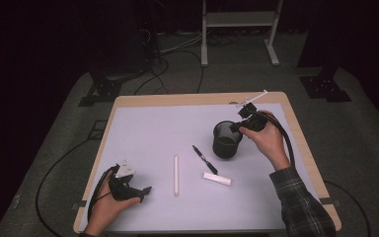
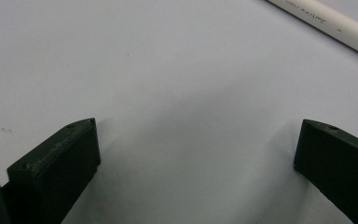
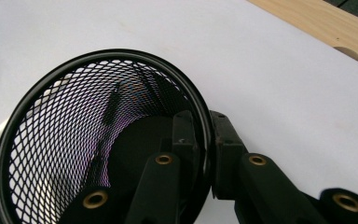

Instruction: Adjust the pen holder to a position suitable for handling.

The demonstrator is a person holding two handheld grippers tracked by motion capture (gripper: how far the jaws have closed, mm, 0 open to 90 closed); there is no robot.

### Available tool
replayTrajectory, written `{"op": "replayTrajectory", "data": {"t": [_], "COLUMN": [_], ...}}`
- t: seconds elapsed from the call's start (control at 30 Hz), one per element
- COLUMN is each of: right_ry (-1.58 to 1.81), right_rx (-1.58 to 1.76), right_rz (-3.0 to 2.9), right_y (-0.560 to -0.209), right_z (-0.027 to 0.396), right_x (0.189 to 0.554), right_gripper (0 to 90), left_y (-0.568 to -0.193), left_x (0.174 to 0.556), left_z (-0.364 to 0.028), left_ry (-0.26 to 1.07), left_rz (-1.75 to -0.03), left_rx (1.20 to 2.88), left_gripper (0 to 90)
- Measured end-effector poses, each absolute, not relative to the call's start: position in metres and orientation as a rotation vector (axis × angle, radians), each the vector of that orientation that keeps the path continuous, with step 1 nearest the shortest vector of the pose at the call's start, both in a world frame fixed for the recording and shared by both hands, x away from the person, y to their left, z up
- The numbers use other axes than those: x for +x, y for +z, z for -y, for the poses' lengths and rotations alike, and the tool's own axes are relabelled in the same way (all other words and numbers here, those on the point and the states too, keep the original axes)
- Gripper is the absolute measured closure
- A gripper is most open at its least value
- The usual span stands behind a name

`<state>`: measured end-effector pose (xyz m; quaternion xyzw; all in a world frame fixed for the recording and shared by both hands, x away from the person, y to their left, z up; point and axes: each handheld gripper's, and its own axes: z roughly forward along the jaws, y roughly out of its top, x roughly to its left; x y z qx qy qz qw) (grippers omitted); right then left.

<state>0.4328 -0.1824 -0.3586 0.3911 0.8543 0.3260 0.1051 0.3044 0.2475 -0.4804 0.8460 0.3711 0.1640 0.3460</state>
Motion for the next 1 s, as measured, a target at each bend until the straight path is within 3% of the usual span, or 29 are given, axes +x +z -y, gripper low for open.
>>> {"op": "replayTrajectory", "data": {"t": [1.0], "right_ry": [1.025], "right_rx": [1.011], "right_rz": [-2.581], "right_y": [-0.353], "right_z": [0.168], "right_x": [0.39], "right_gripper": [81.9], "left_y": [-0.48], "left_x": [0.304], "left_z": [-0.247], "left_ry": [0.427], "left_rz": [-0.965], "left_rx": [2.195], "left_gripper": [0.0]}}
